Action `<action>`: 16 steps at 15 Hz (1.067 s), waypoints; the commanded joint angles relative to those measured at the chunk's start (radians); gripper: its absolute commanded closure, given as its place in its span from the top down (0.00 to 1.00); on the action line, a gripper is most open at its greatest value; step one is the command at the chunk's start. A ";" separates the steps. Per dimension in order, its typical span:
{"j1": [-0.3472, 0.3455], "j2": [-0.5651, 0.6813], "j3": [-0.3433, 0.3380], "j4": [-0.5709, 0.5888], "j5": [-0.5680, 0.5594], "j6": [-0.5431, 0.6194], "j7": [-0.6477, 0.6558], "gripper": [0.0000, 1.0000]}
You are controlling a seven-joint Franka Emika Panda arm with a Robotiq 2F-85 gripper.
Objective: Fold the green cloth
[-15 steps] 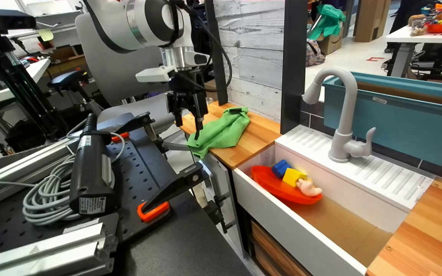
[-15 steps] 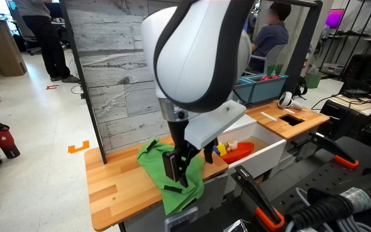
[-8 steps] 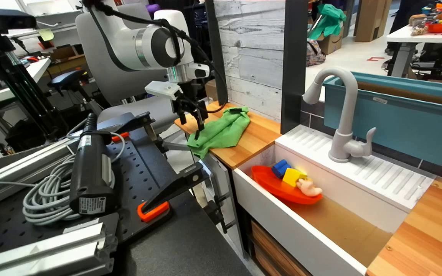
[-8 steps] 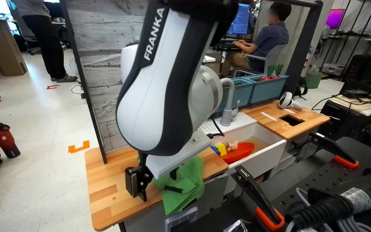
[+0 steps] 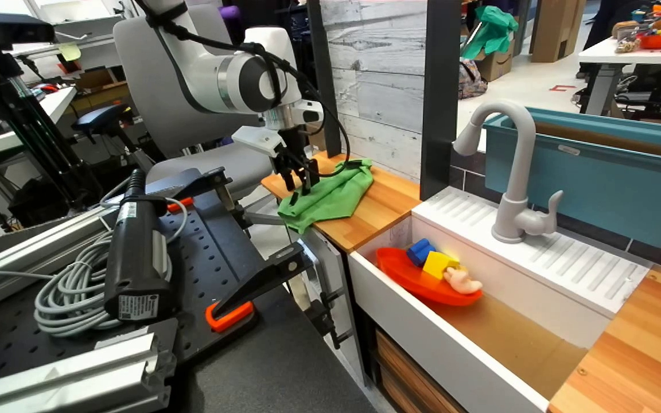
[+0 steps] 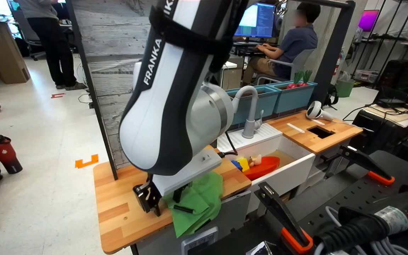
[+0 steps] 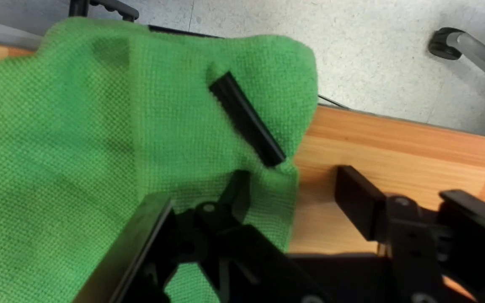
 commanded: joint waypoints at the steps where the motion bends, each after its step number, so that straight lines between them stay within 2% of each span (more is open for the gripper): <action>1: 0.004 0.024 -0.005 0.021 0.037 0.022 -0.039 0.28; 4: 0.012 0.003 -0.003 0.004 0.035 0.012 -0.035 0.05; 5: 0.018 -0.010 -0.005 -0.005 0.034 0.010 -0.031 0.00; 12: 0.047 -0.142 -0.016 -0.104 0.030 0.009 -0.011 0.03; 16: 0.023 -0.270 -0.002 -0.168 0.038 0.011 -0.018 0.03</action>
